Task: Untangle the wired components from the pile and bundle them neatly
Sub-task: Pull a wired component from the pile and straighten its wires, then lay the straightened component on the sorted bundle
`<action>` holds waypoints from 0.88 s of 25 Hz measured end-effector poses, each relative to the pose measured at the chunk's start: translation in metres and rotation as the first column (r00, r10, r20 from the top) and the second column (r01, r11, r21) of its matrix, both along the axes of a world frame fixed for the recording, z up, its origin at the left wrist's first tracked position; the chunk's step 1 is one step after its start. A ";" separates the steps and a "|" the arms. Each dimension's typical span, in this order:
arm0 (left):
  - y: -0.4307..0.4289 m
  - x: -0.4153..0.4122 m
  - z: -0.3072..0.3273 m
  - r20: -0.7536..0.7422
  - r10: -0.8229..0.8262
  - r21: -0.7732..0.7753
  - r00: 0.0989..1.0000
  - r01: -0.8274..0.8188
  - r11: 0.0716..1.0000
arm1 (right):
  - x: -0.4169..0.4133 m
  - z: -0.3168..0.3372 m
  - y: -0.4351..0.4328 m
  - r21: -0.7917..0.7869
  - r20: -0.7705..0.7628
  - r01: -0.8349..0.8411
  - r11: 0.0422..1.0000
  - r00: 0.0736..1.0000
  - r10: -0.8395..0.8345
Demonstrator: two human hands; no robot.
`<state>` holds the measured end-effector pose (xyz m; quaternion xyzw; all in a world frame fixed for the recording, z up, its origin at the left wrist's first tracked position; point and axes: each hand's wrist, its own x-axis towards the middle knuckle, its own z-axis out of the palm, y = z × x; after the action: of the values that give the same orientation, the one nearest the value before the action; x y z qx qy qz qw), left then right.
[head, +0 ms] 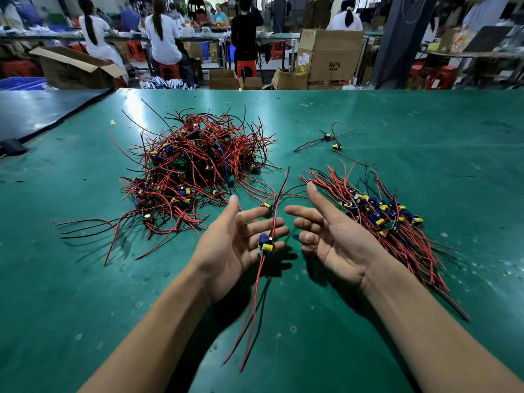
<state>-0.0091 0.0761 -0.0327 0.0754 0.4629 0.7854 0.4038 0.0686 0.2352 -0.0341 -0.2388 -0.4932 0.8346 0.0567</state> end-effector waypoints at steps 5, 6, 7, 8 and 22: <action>-0.002 -0.004 -0.003 0.005 0.018 0.031 1.000 -0.018 0.999 | 0.001 -0.002 -0.002 0.045 0.004 -0.024 0.999 1.000 0.024; -0.002 -0.005 -0.004 0.007 0.022 0.033 1.000 -0.022 0.999 | 0.001 -0.002 -0.002 0.053 0.004 -0.028 0.998 1.000 0.027; -0.001 -0.005 -0.004 0.012 0.025 0.037 1.000 -0.025 0.999 | 0.001 -0.002 -0.003 0.066 0.008 -0.030 0.997 1.000 0.030; -0.001 -0.005 -0.005 0.019 0.026 0.042 0.999 -0.027 0.999 | 0.000 -0.003 -0.003 0.091 0.017 -0.031 0.995 0.999 0.030; 0.001 -0.001 -0.004 0.034 0.024 0.107 0.999 -0.027 0.994 | 0.003 -0.018 -0.039 0.808 -0.065 0.101 0.580 0.995 -0.082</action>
<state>-0.0104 0.0771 -0.0371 0.0784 0.4142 0.8155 0.3966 0.0719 0.1958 -0.0518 -0.2029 -0.8056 0.5167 0.2072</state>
